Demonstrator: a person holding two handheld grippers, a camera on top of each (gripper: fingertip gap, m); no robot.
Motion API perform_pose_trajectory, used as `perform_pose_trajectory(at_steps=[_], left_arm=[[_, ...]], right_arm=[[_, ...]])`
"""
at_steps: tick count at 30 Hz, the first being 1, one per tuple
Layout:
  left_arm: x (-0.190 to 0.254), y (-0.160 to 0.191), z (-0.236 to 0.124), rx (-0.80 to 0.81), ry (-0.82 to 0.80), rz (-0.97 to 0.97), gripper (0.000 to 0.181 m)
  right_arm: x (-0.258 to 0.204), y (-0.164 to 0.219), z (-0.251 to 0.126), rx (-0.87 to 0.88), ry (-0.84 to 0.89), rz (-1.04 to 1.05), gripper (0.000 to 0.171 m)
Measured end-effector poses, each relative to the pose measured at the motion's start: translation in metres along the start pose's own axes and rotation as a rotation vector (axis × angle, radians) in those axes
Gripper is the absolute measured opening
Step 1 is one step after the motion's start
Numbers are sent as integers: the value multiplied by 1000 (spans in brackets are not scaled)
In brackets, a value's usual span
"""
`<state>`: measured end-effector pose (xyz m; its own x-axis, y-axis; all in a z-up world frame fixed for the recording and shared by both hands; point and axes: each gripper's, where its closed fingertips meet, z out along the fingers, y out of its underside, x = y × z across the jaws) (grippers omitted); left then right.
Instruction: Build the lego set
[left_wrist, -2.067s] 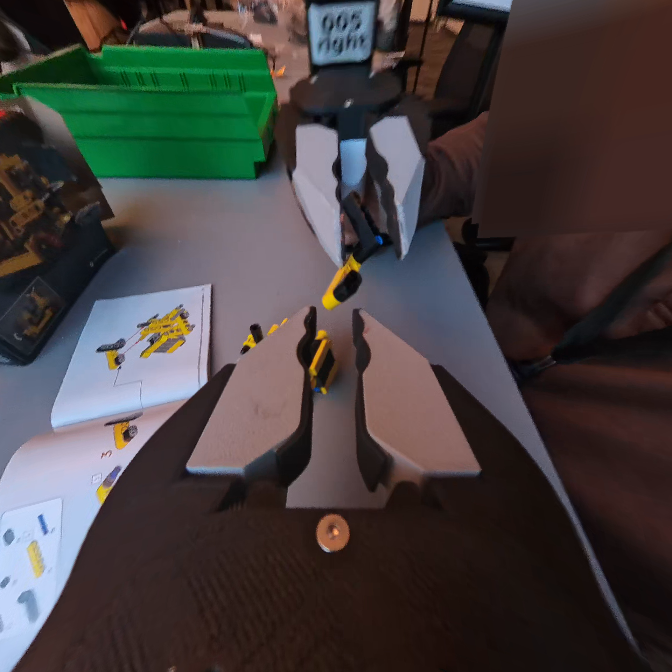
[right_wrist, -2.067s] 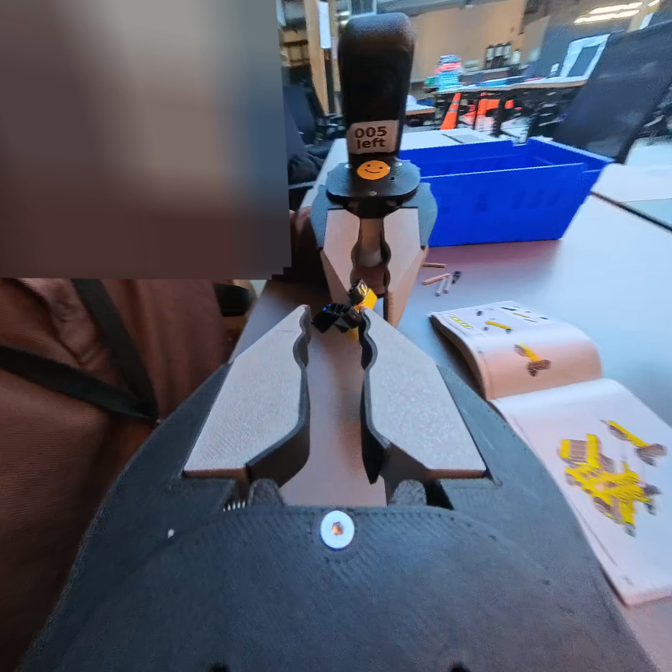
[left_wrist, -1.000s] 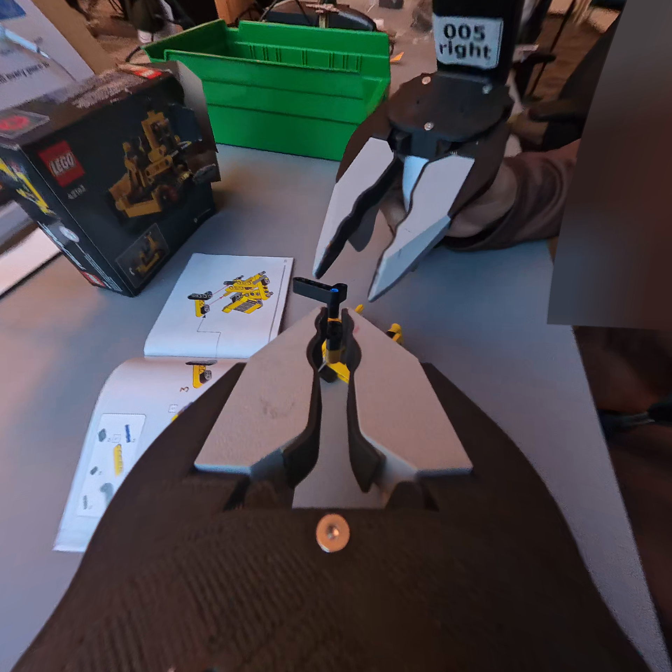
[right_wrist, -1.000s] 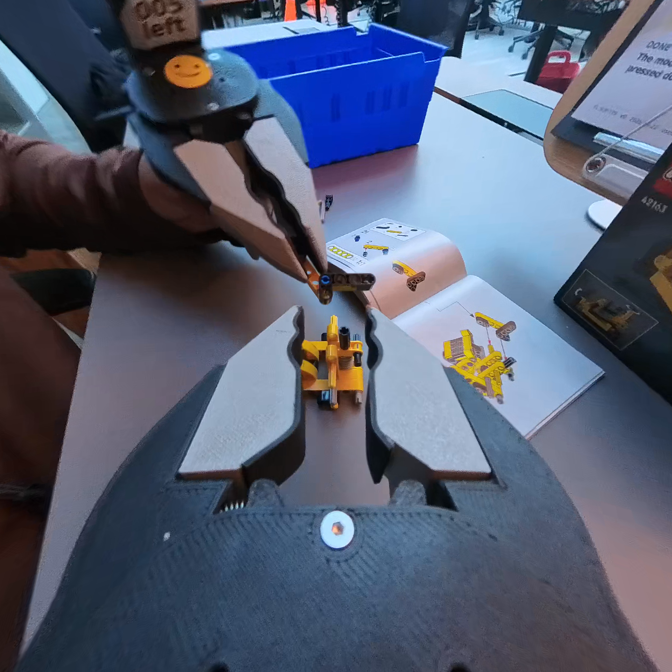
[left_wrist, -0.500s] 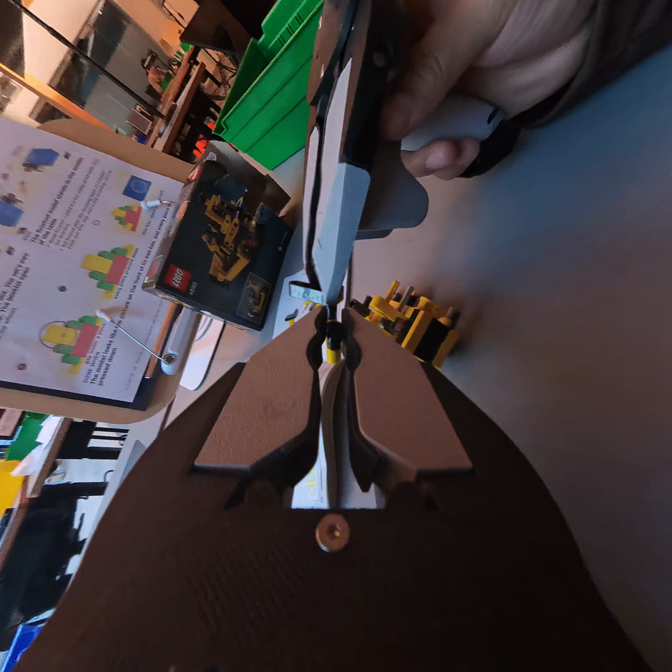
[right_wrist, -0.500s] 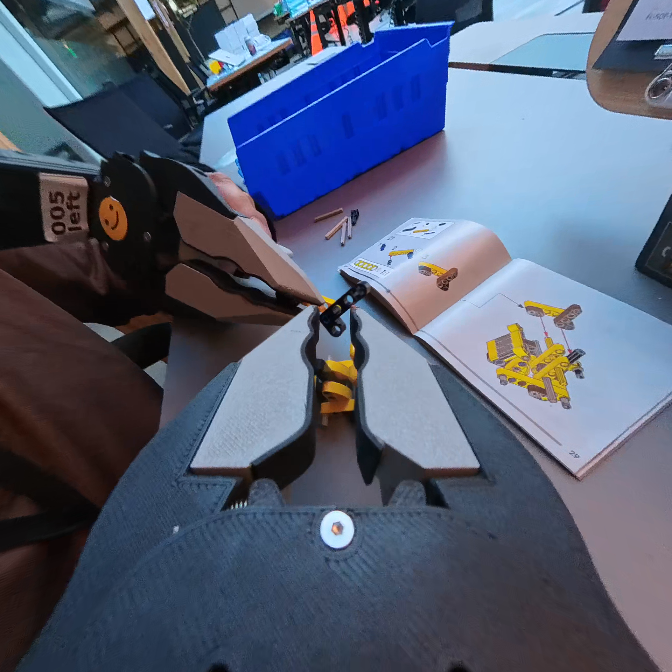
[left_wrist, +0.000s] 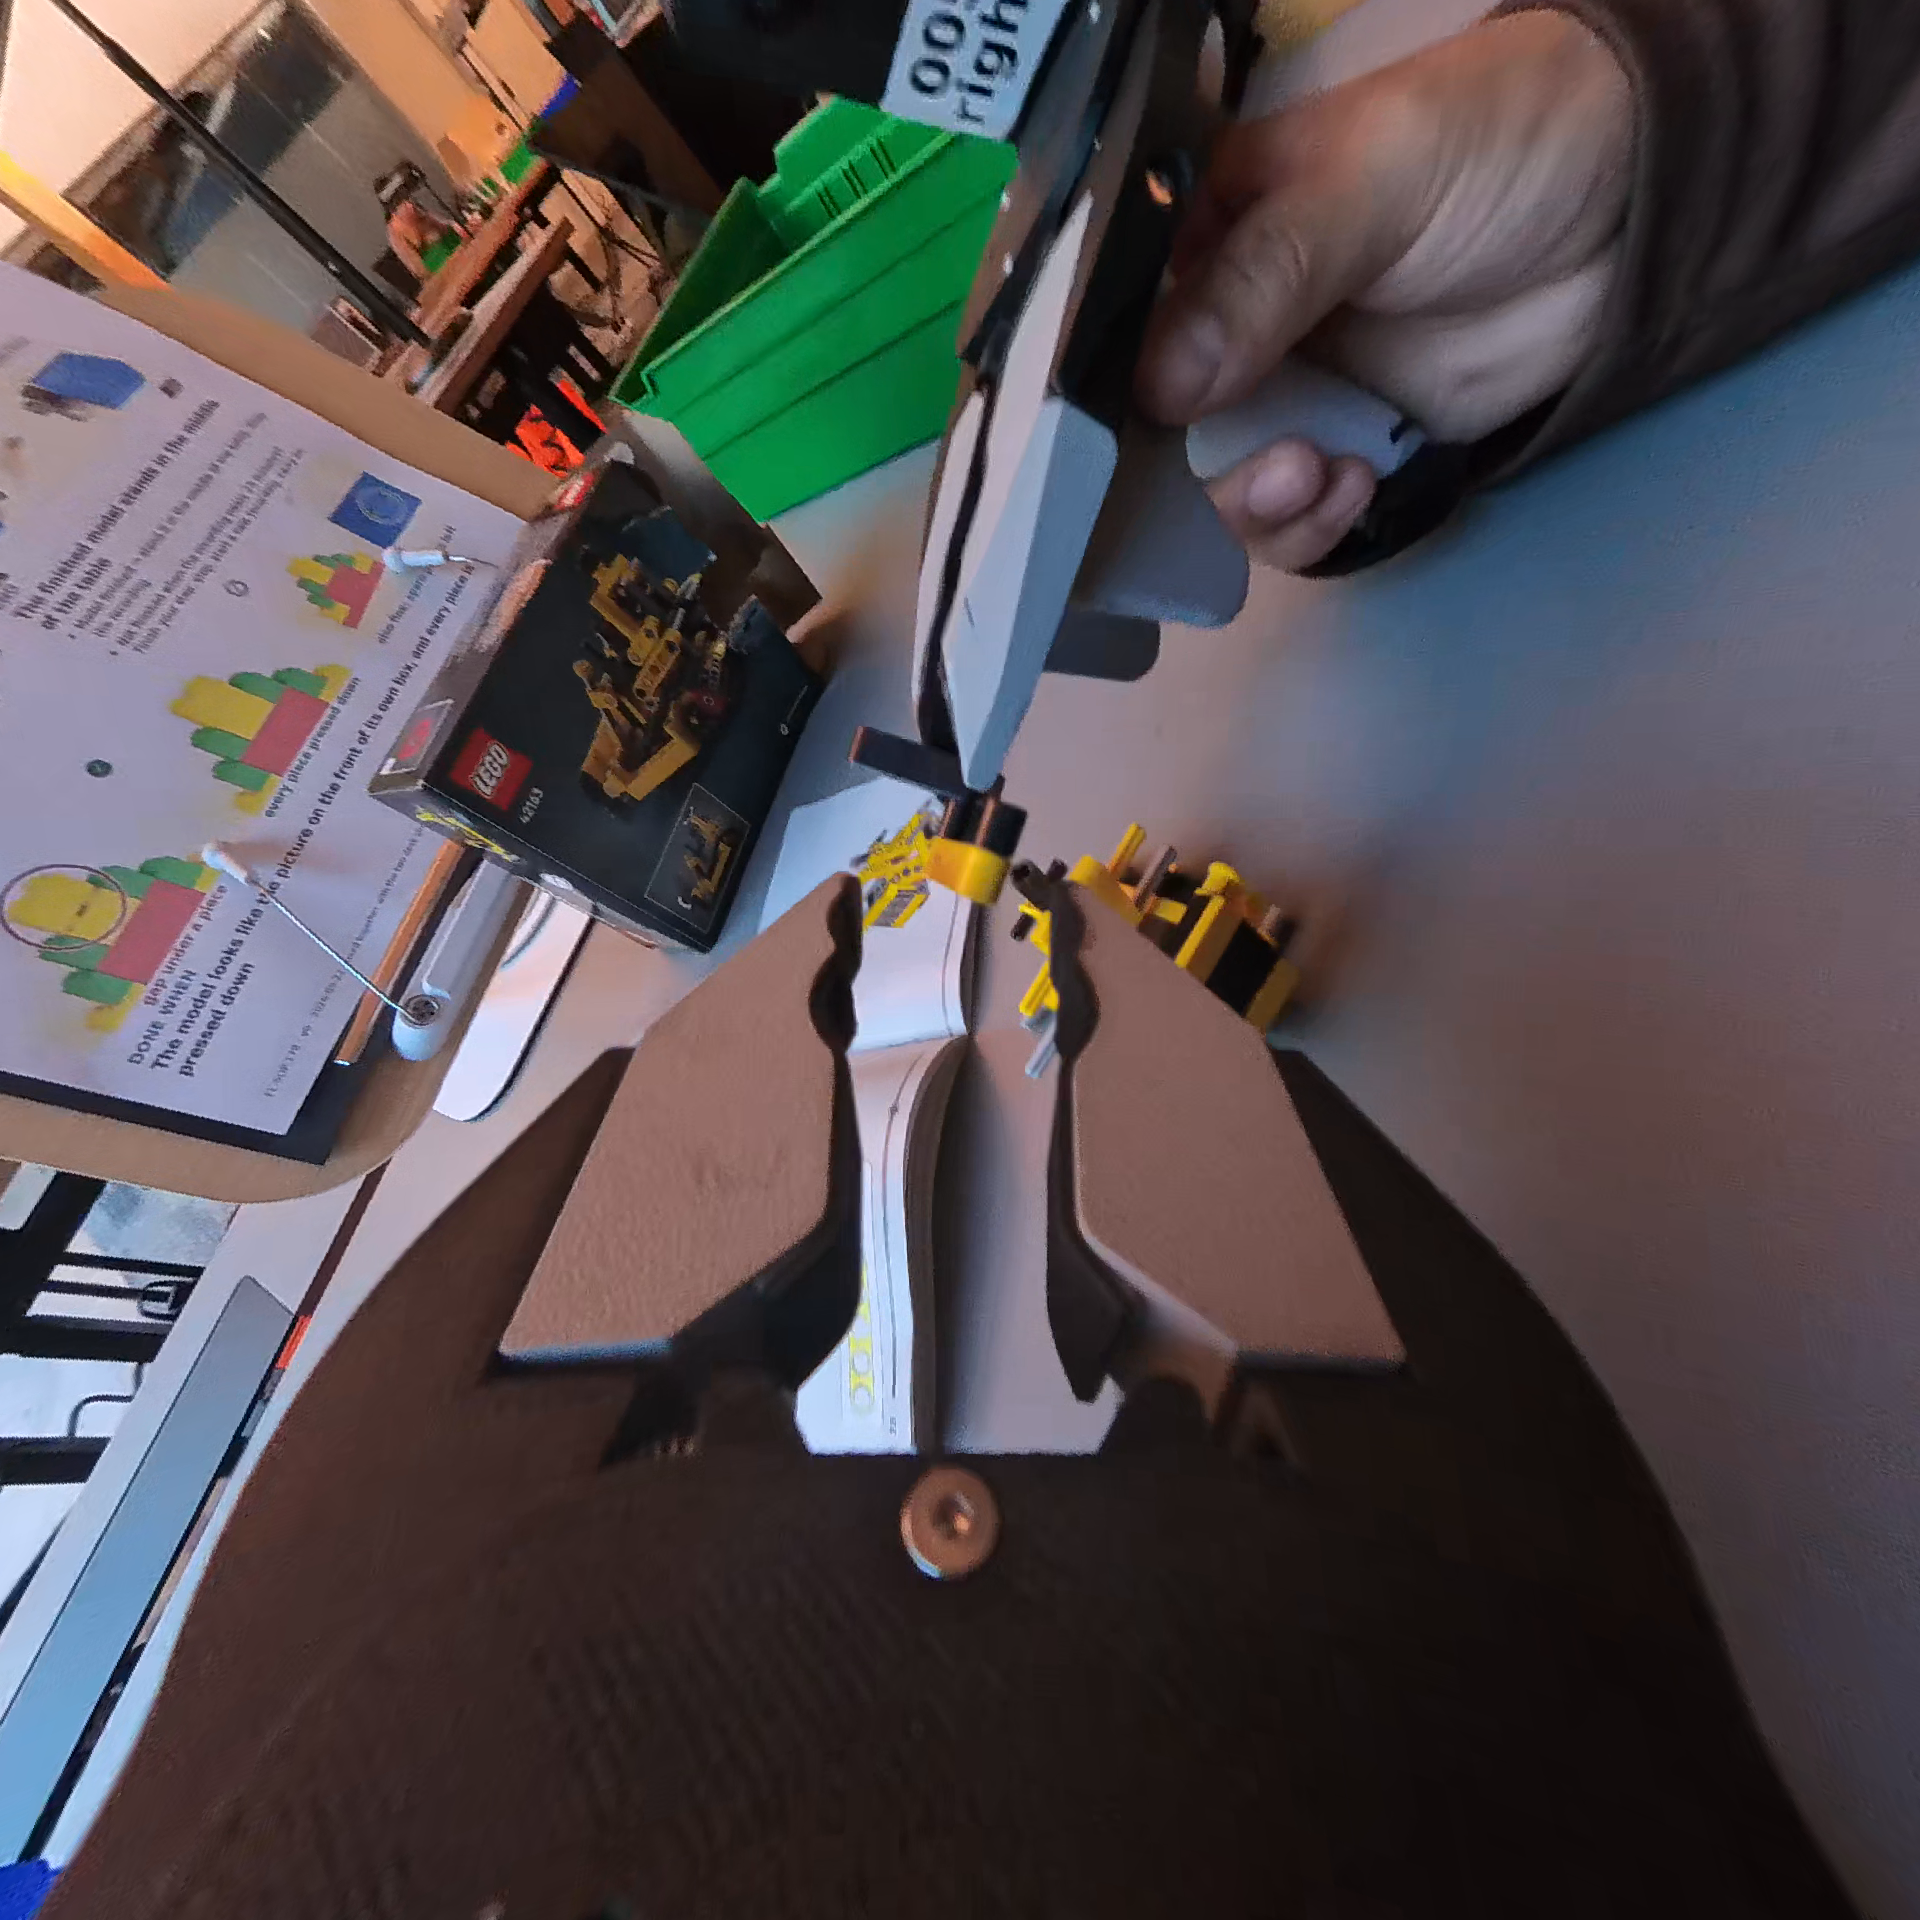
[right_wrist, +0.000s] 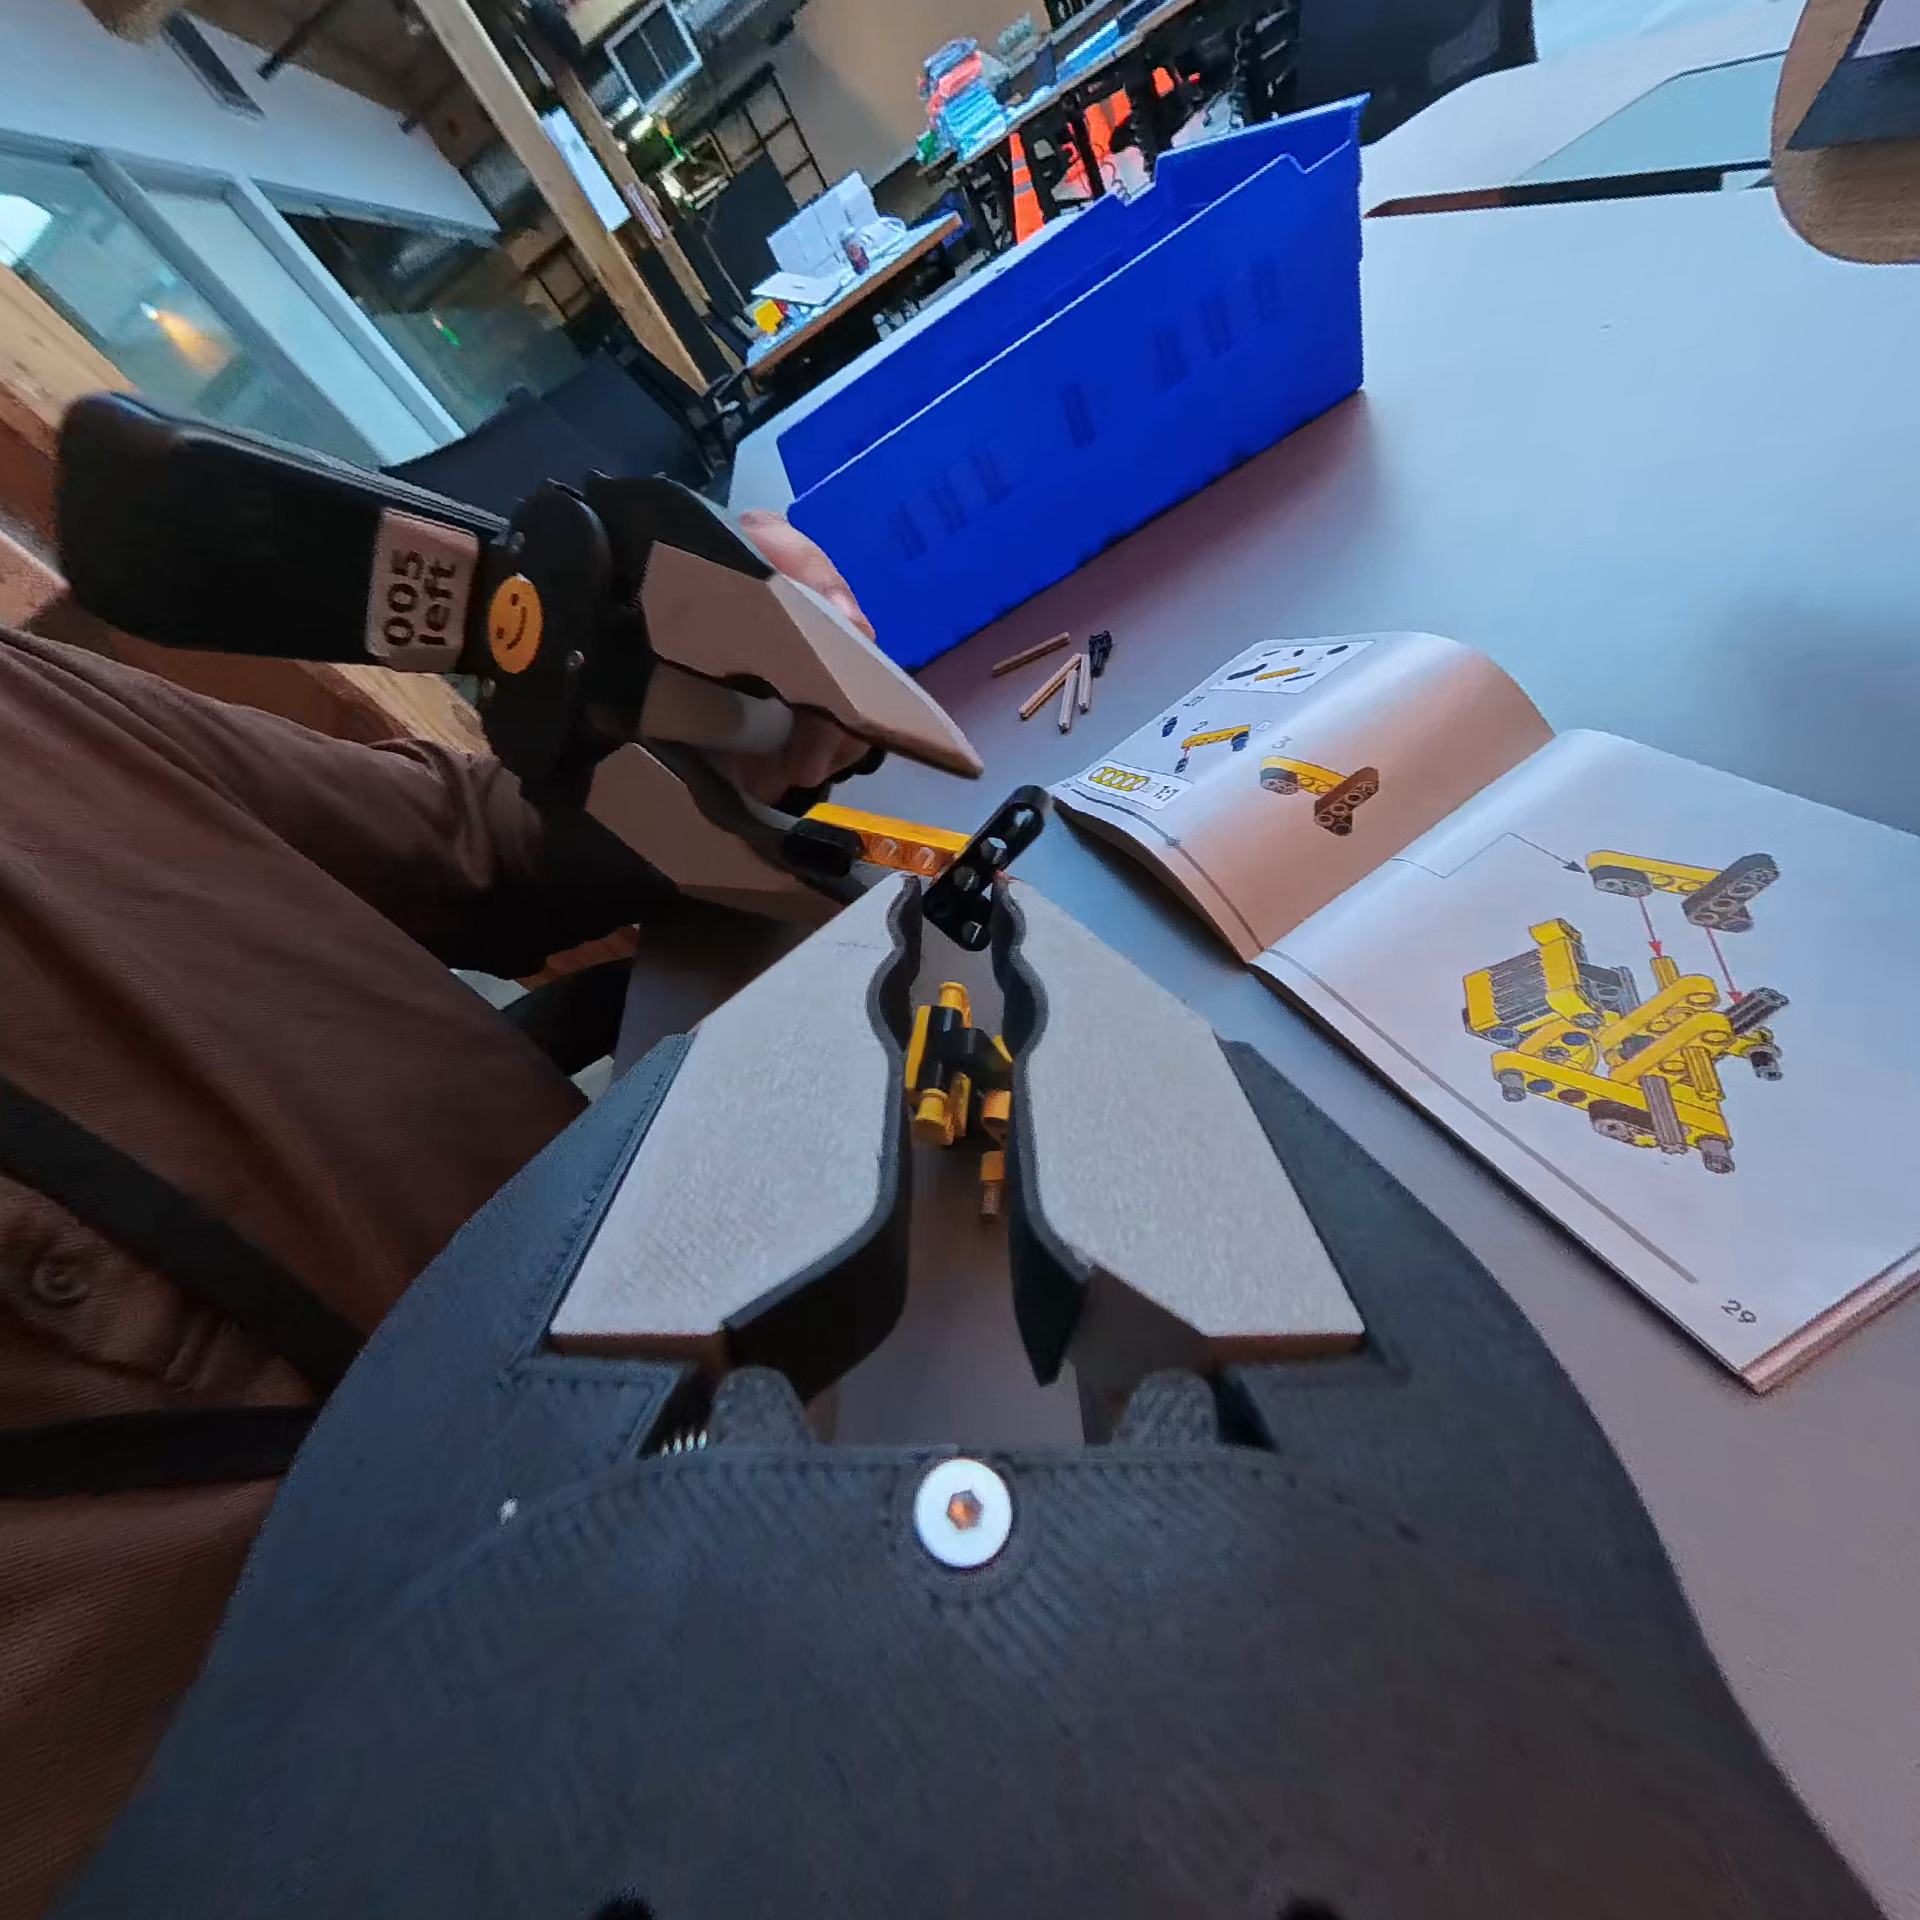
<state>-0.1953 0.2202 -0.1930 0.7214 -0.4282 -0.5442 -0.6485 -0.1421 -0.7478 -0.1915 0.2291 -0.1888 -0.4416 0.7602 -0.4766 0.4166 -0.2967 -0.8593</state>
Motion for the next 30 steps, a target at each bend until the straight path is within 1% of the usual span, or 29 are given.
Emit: perform_pose_trajectory(at_steps=[2, 5, 9, 10, 16, 18, 20, 24, 29, 30], left_arm=[[5, 3, 1, -9, 26, 21, 29], [13, -4, 1, 34, 58, 25, 21], [15, -2, 1, 26, 40, 89, 9], [15, -1, 1, 20, 40, 103, 5], [22, 3, -2, -3, 100, 112, 5], [24, 3, -2, -4, 109, 108, 5], [25, 3, -2, -3, 116, 89, 5], [24, -2, -3, 25, 115, 70, 8], [18, 5, -3, 9, 140, -17, 27], [17, 6, -3, 14, 143, -26, 27]], right_arm=[[-2, 0, 0, 1, -18, 5, 9], [-7, 4, 4, -28, -33, -25, 9], [-10, 11, 8, -78, 4, -144, 9], [-11, 13, 9, -90, 14, -184, 9], [-13, 20, 12, -167, 150, -542, 9], [-13, 21, 12, -177, 179, -621, 10], [-13, 22, 11, -180, 185, -638, 9], [-13, 19, 9, -154, 156, -590, 9], [-12, 13, 3, -114, 125, -526, 9], [-12, 13, 3, -111, 118, -524, 9]])
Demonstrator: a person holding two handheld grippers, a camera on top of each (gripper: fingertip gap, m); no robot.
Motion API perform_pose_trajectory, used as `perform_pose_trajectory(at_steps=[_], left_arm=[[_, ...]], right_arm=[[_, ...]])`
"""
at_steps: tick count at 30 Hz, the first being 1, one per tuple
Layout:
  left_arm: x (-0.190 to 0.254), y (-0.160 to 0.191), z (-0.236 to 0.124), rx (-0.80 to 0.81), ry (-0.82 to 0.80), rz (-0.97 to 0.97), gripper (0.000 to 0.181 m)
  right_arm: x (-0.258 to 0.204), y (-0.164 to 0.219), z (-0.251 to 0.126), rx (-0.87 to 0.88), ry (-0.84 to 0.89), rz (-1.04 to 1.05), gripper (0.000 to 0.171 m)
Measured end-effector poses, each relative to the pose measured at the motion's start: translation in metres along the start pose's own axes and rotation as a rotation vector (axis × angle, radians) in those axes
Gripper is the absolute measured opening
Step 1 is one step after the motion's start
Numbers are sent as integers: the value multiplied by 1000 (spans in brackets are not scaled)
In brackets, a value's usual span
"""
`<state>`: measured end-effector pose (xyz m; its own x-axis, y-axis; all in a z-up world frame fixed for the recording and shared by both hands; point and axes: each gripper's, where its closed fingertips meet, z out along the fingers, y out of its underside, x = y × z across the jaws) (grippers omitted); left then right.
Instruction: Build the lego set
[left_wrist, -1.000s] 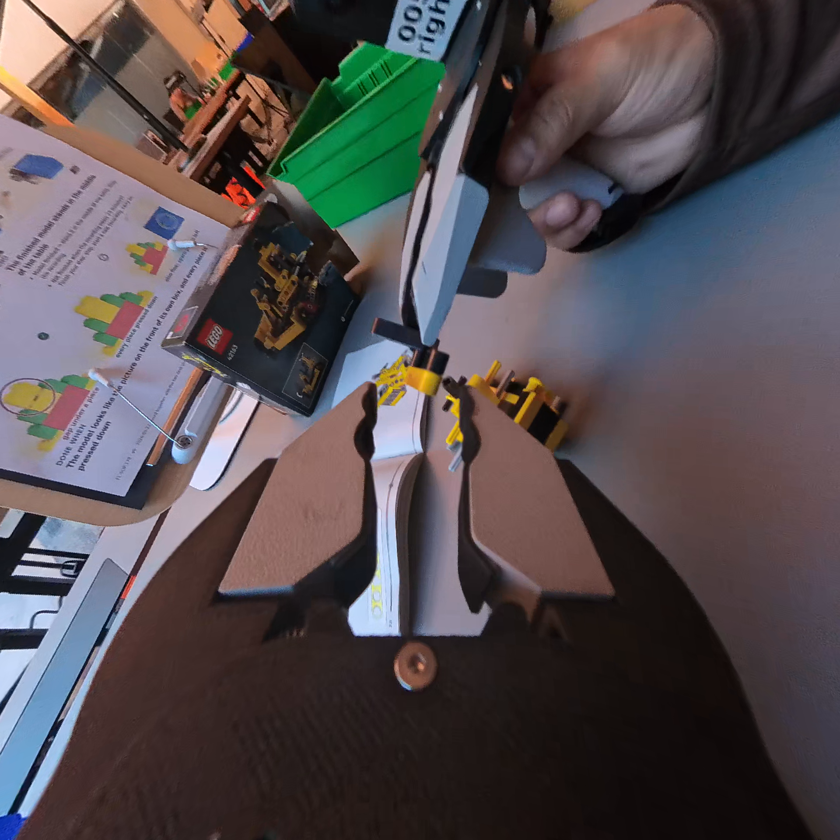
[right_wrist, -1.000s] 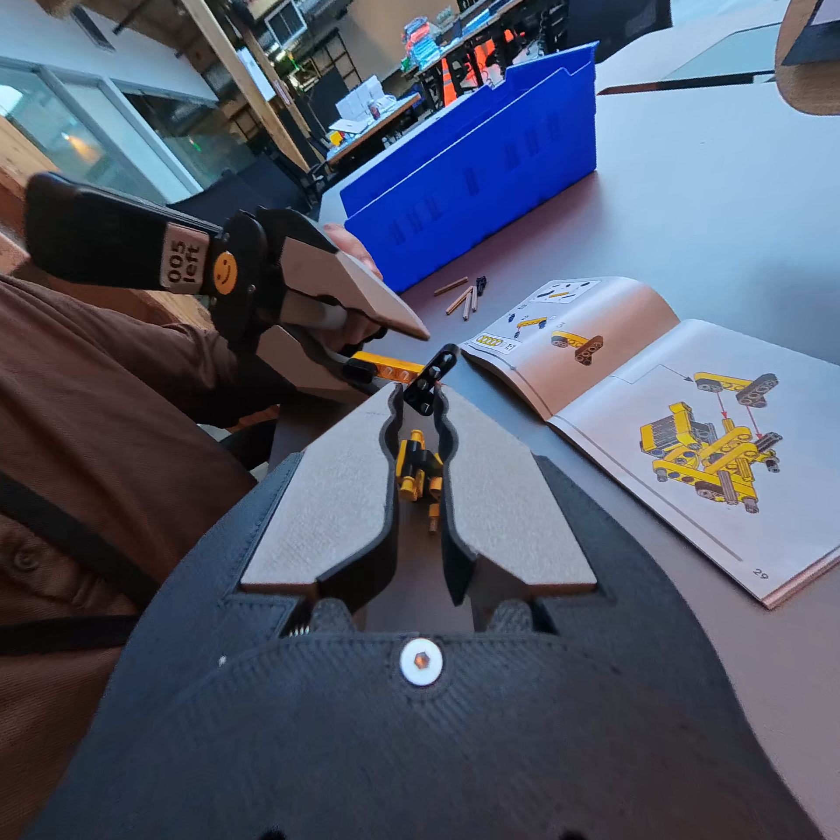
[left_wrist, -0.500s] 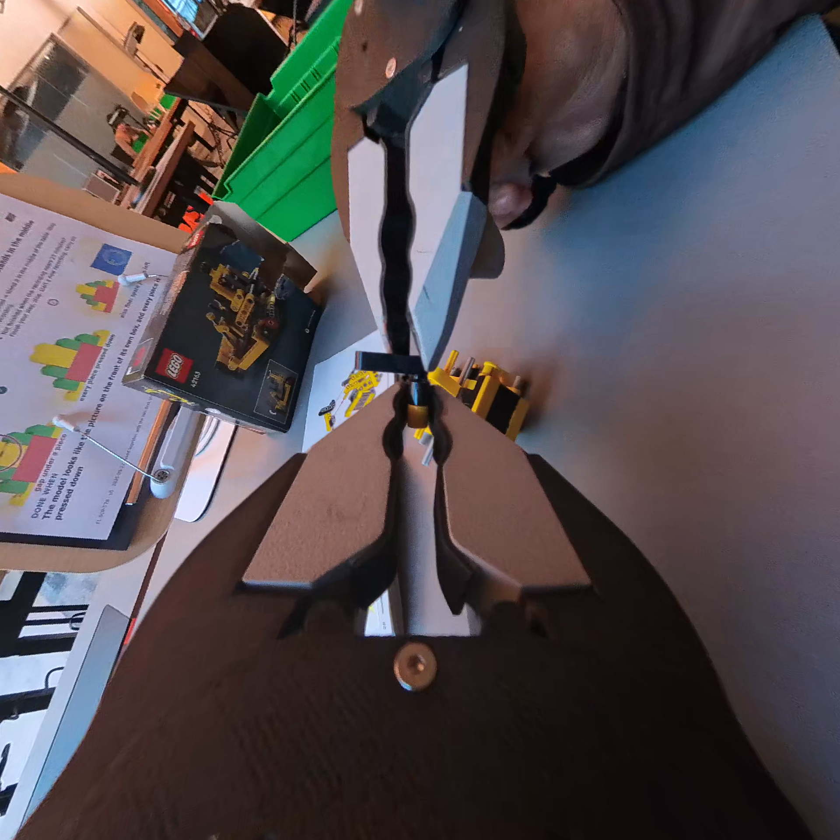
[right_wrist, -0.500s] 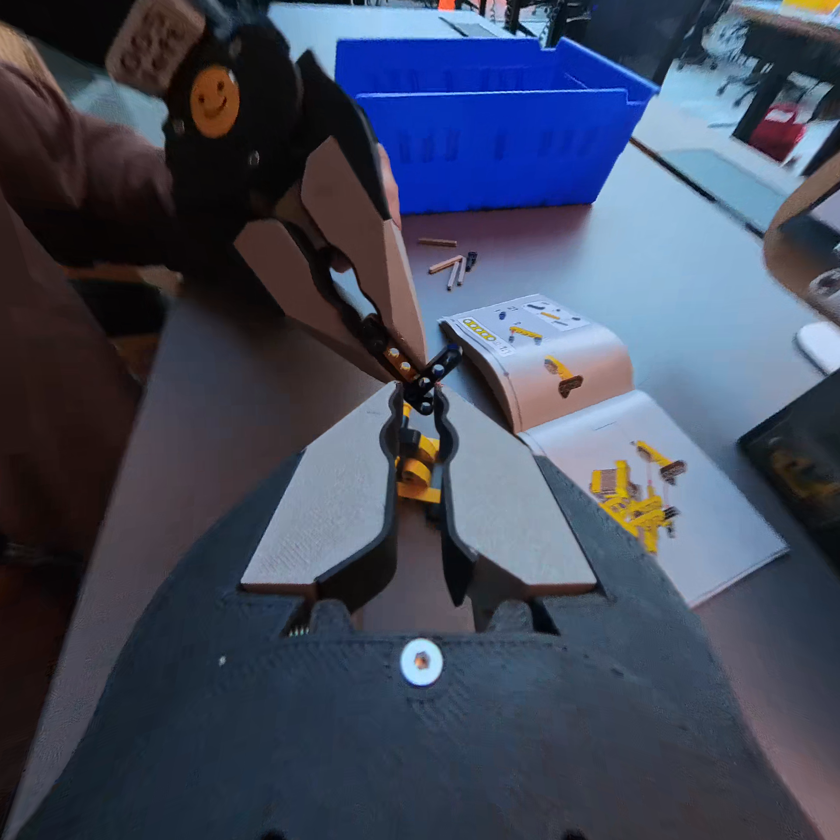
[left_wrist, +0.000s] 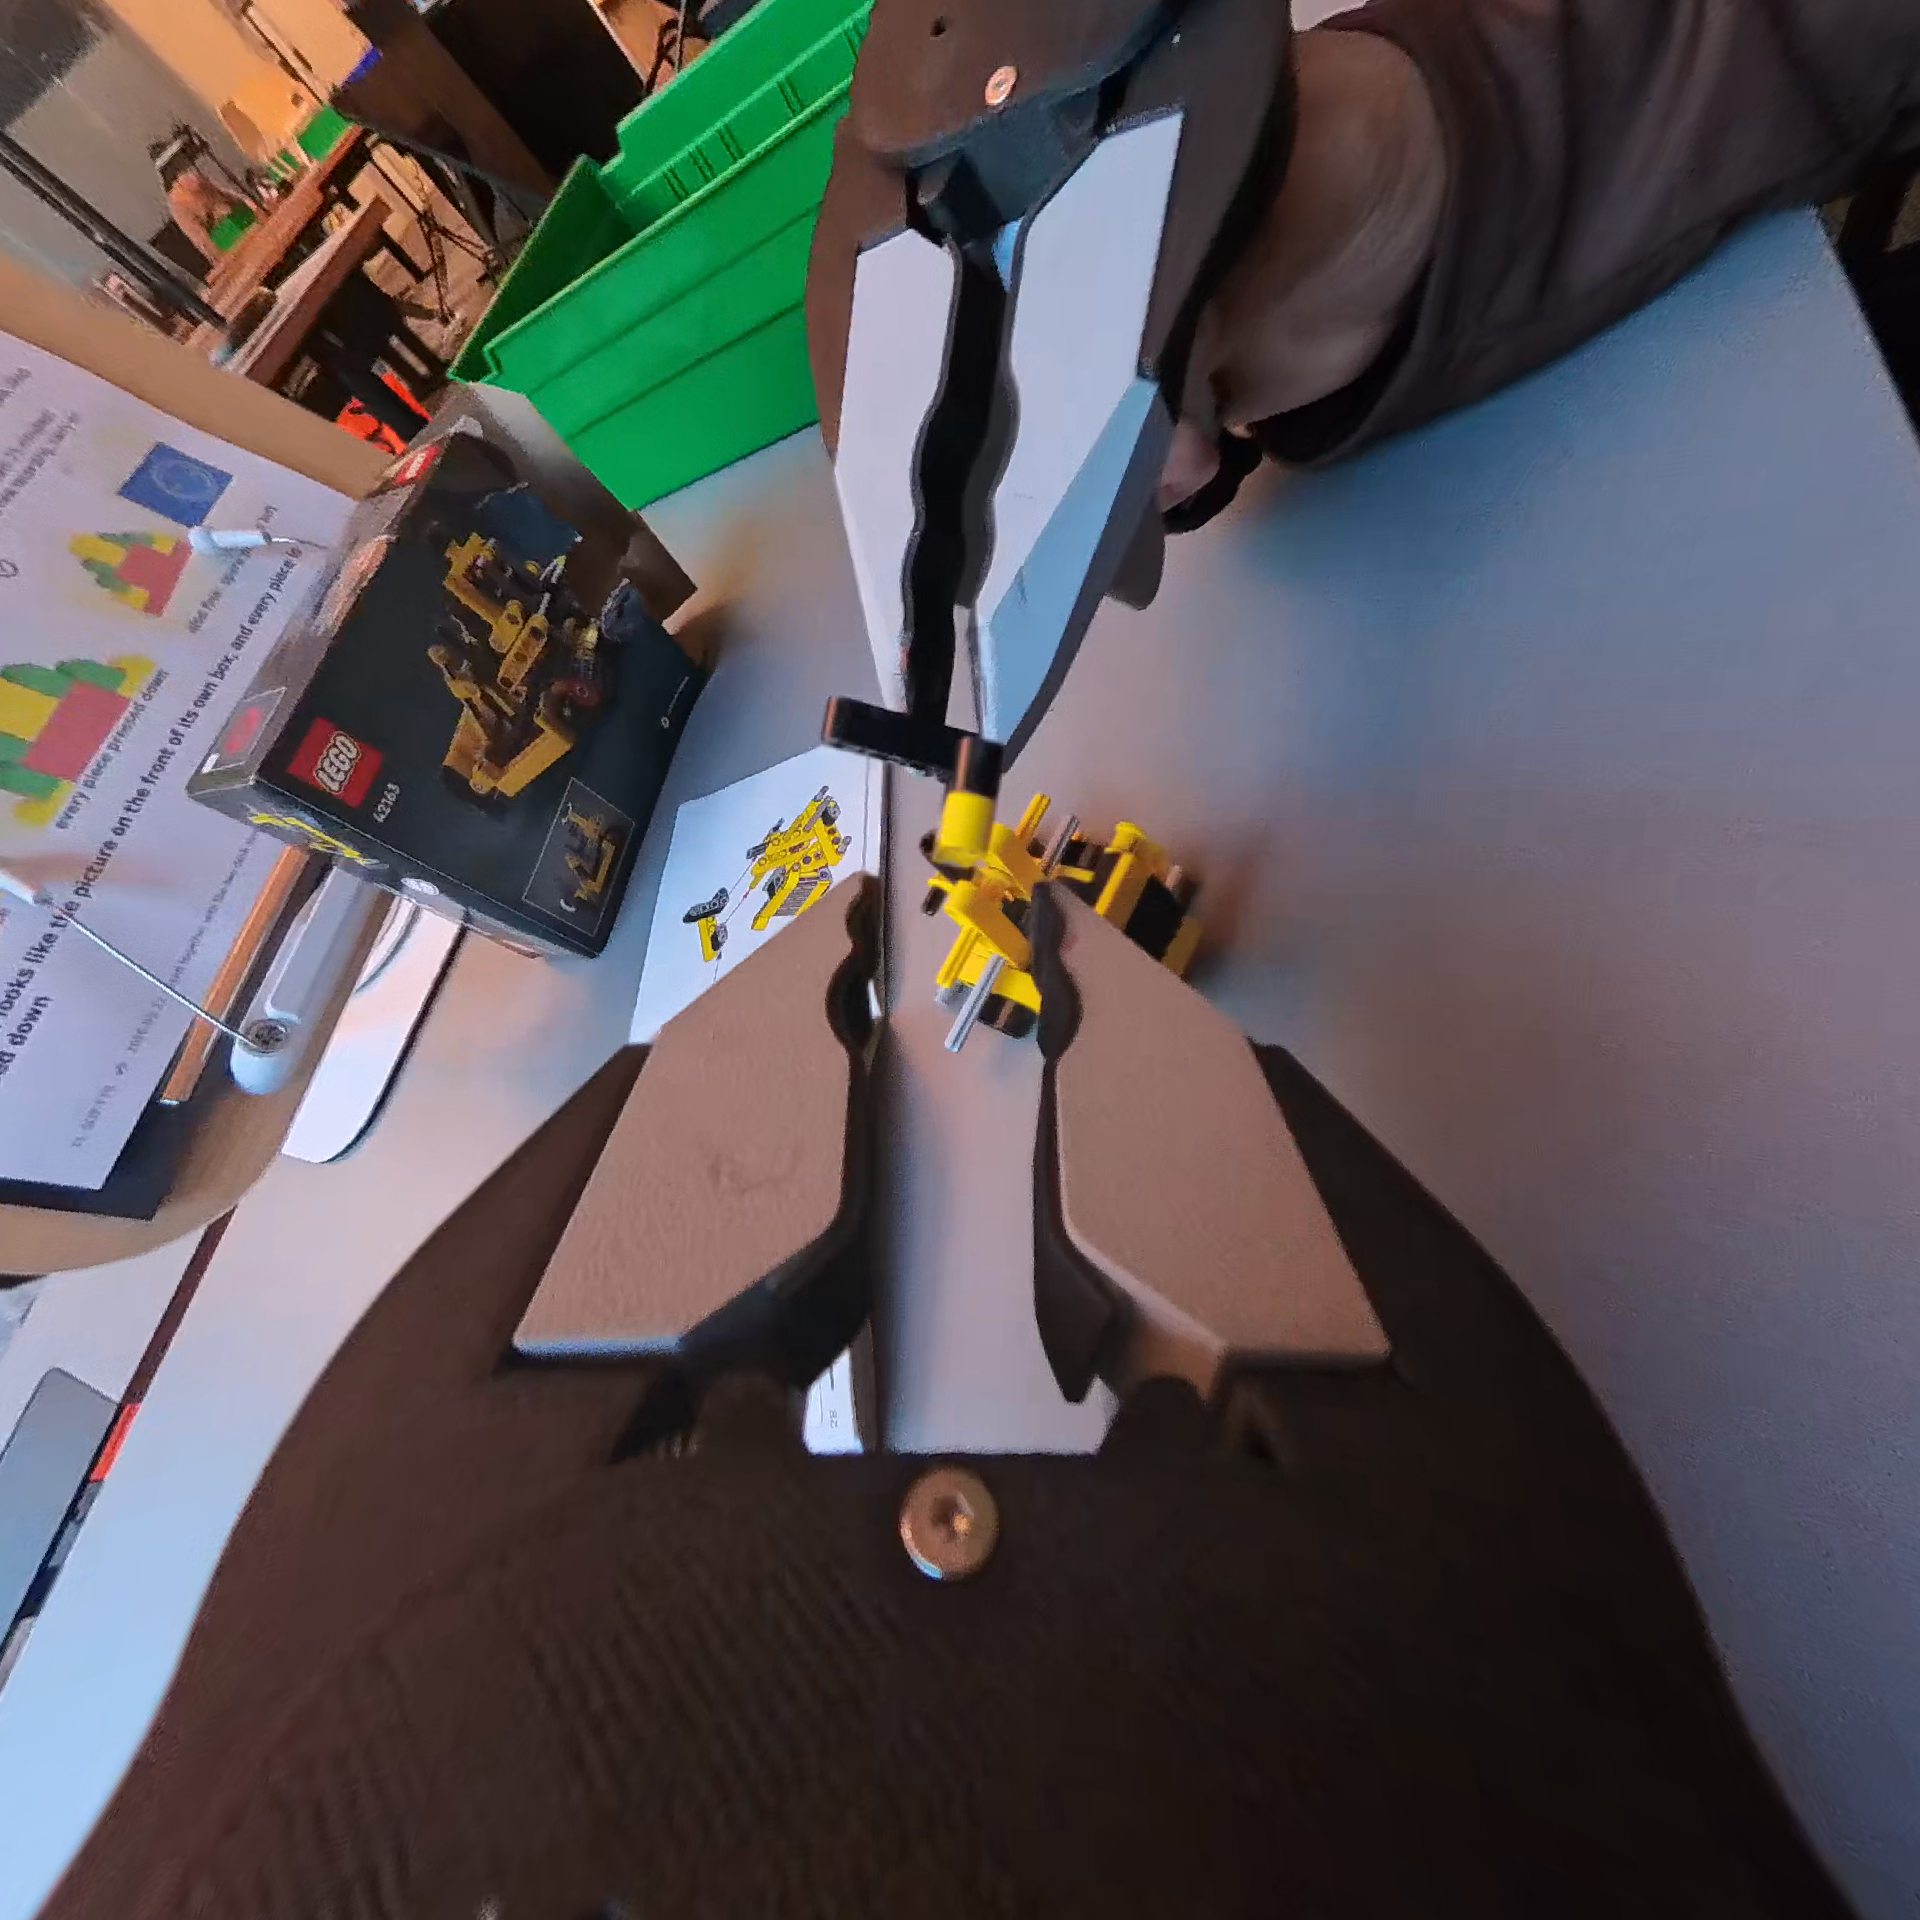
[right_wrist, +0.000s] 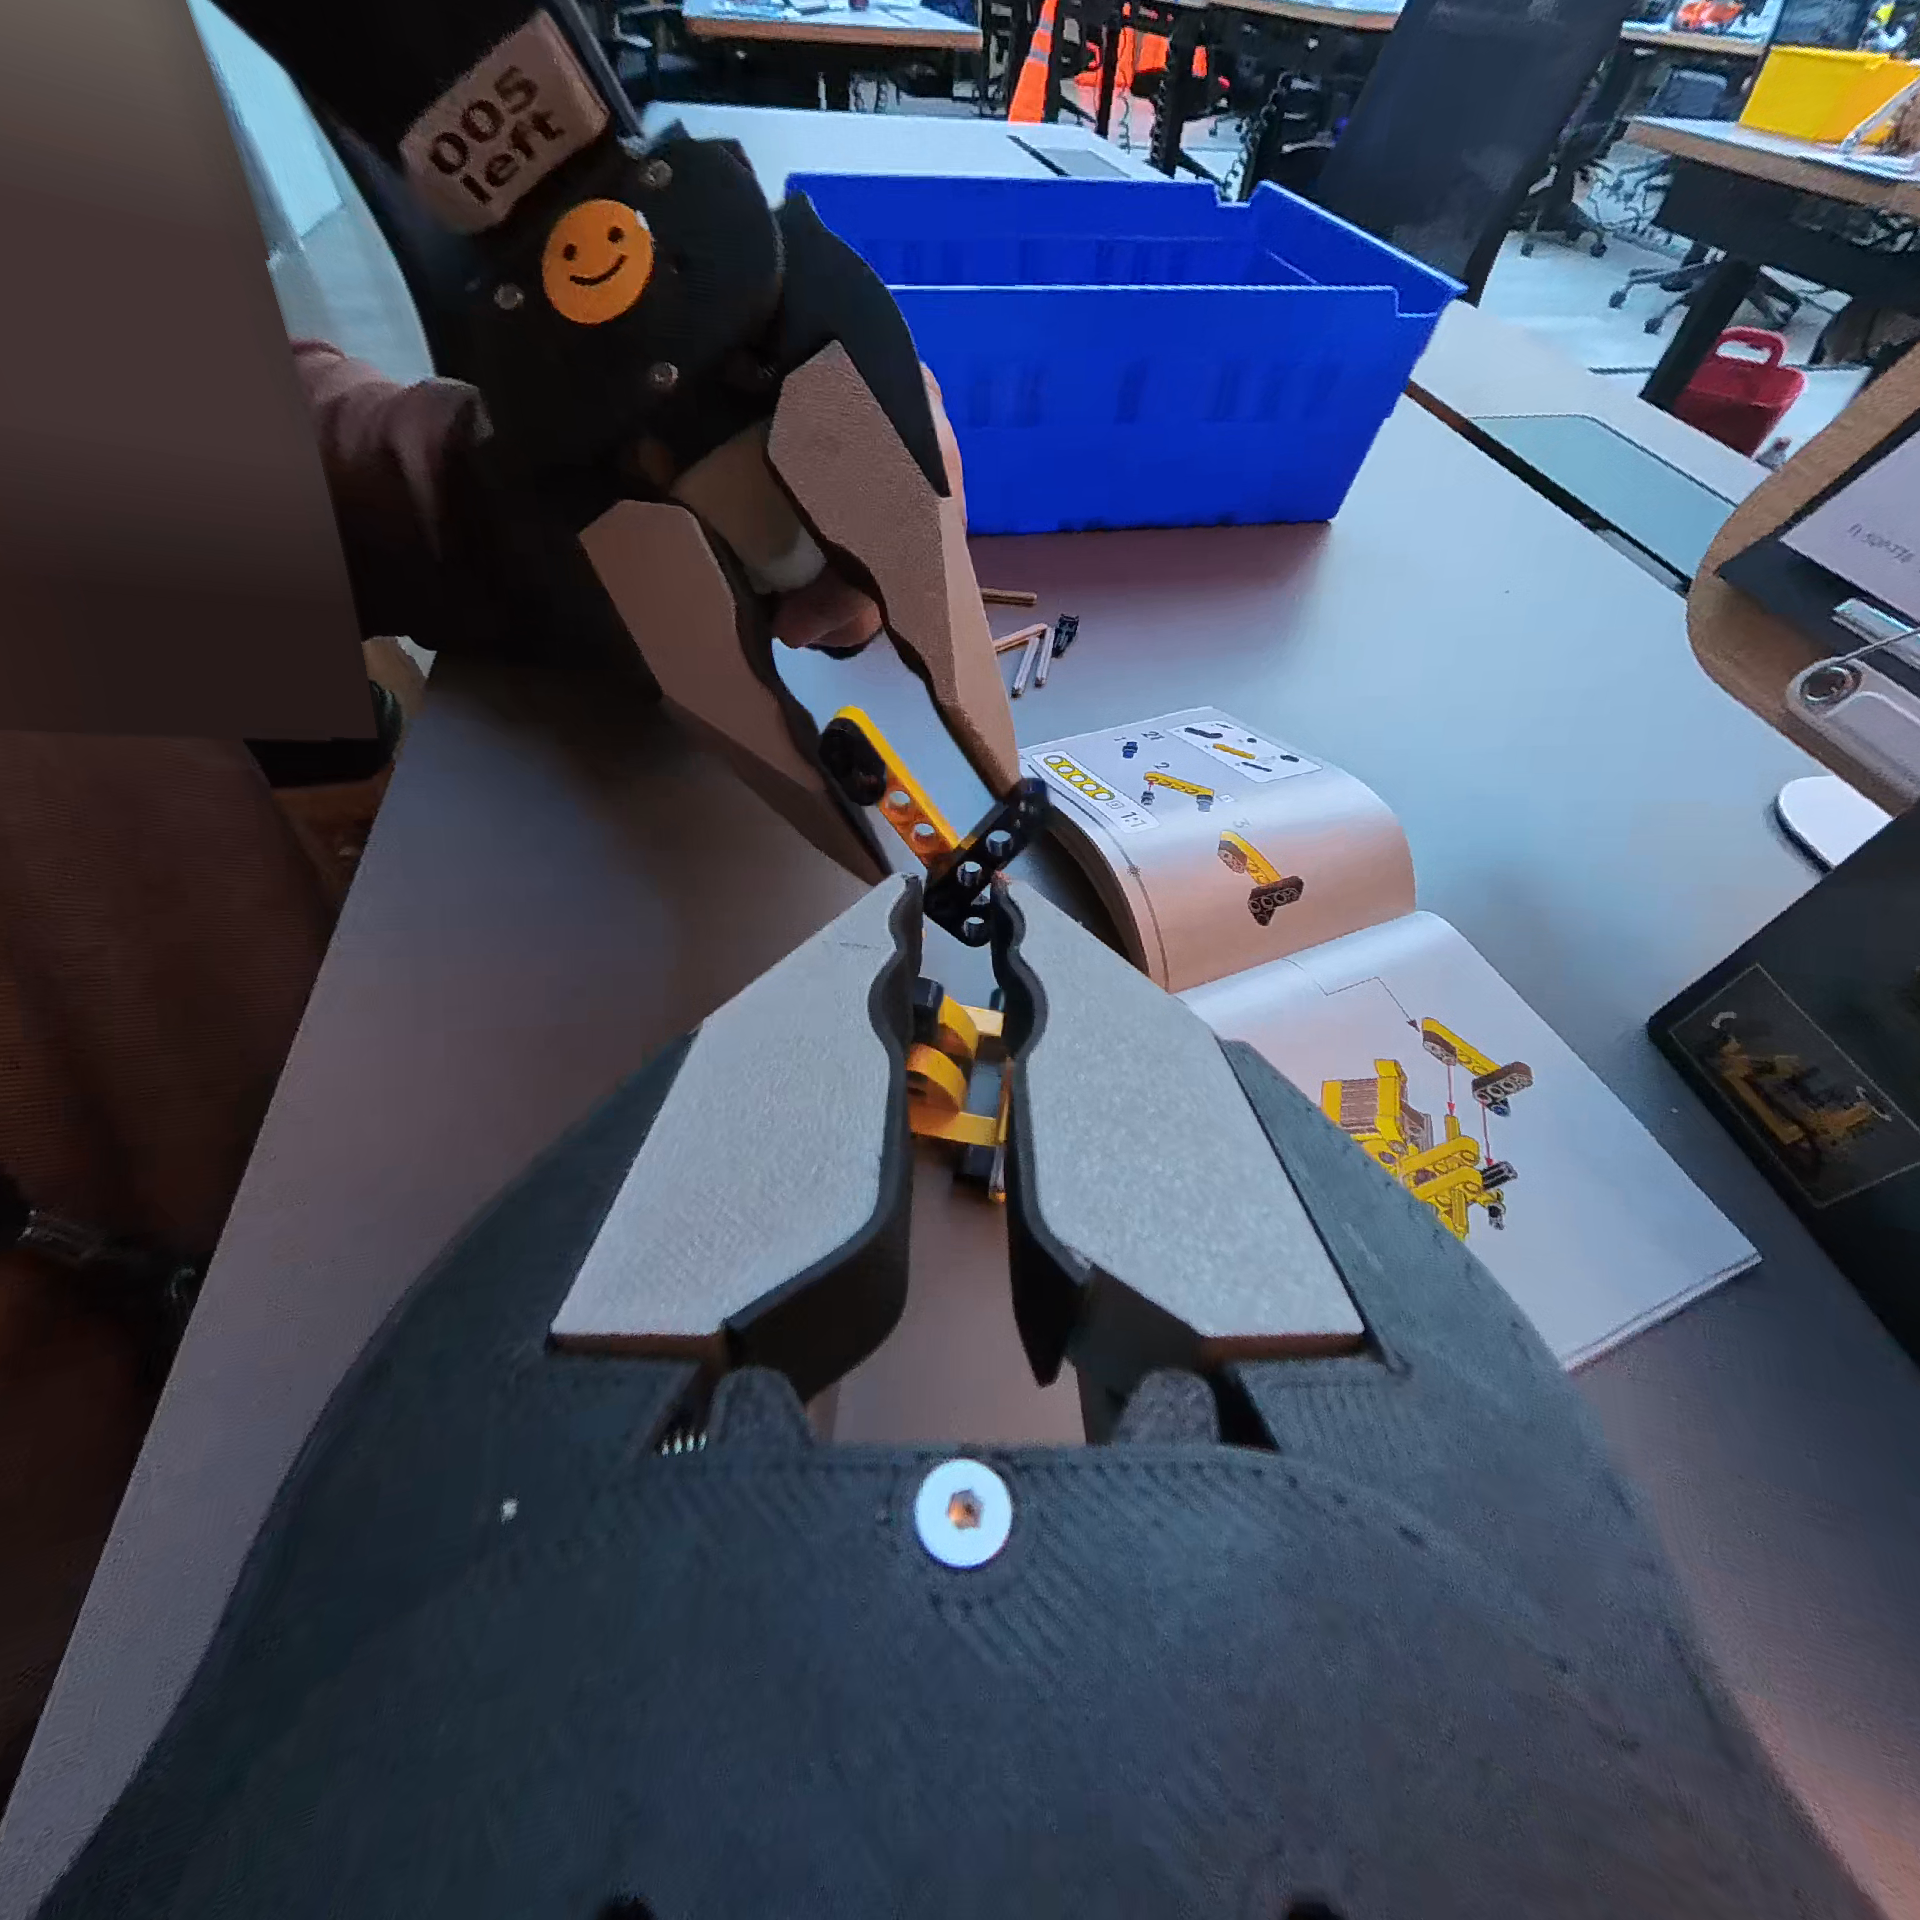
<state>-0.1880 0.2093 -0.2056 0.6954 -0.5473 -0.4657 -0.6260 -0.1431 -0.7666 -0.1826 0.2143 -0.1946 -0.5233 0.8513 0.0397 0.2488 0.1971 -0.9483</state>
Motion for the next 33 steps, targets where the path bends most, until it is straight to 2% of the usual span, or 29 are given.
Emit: perform_pose_trajectory(at_steps=[5, 10, 17, 21, 26, 30, 33], left_arm=[[5, -9, -2, 62, 12, 23, 8], [3, -9, -1, 62, -46, 106, 6], [-28, 30, 10, -156, -238, 344, 6], [-33, 28, 12, -211, -327, 475, 6], [-34, 10, 7, -215, -433, 633, 6], [-28, -3, 4, -179, -483, 758, 5], [-26, -8, 2, -151, -504, 835, 6]], right_arm=[[-5, 0, 2, 5, -12, -41, 9], [-3, 0, 3, 6, -9, -32, 9], [19, 19, 4, -86, 39, 136, 41], [15, 9, 11, -46, 17, 186, 58], [14, 5, 21, -49, 30, 225, 60], [6, -2, 22, -2, -48, 265, 60], [7, -8, 16, 42, -63, 271, 49]])
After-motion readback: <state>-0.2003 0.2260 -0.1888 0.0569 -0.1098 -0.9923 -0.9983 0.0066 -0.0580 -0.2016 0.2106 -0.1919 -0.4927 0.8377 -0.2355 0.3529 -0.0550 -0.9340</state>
